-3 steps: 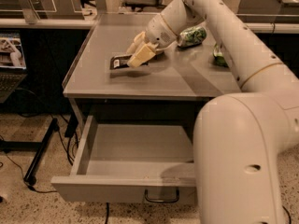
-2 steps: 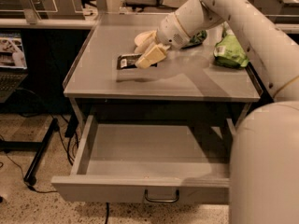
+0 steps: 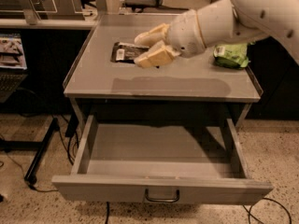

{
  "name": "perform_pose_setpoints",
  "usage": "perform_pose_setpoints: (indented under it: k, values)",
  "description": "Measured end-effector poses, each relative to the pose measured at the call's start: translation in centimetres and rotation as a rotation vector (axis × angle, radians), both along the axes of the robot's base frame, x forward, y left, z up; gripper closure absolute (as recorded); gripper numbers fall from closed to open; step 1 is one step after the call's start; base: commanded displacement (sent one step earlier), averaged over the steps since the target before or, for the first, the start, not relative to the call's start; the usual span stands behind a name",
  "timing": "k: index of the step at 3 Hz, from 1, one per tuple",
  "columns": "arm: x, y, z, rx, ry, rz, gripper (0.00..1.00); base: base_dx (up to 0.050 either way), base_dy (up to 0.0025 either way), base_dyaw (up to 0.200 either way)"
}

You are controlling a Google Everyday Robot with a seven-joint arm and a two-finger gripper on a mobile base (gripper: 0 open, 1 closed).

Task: Place rxbar chocolate into top drawer

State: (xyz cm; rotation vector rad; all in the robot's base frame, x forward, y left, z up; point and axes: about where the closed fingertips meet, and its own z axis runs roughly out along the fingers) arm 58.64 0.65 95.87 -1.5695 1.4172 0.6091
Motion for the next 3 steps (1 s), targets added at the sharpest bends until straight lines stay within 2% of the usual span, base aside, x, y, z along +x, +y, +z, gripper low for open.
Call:
perform_pose_setpoints:
  k: [1,2,3]
  values:
    - [-0.9,-0.5,-1.9,0.03,0.013,-0.055,1.0,0.0,0.0,0.0]
    - [-0.9,-0.3,-2.0,0.027,0.015,-0.053,1.0,0.0,0.0,0.0]
    - [-2.2,-1.9,-3.6,0.02,0.037,-0.117,1.0,0.0,0.0,0.0]
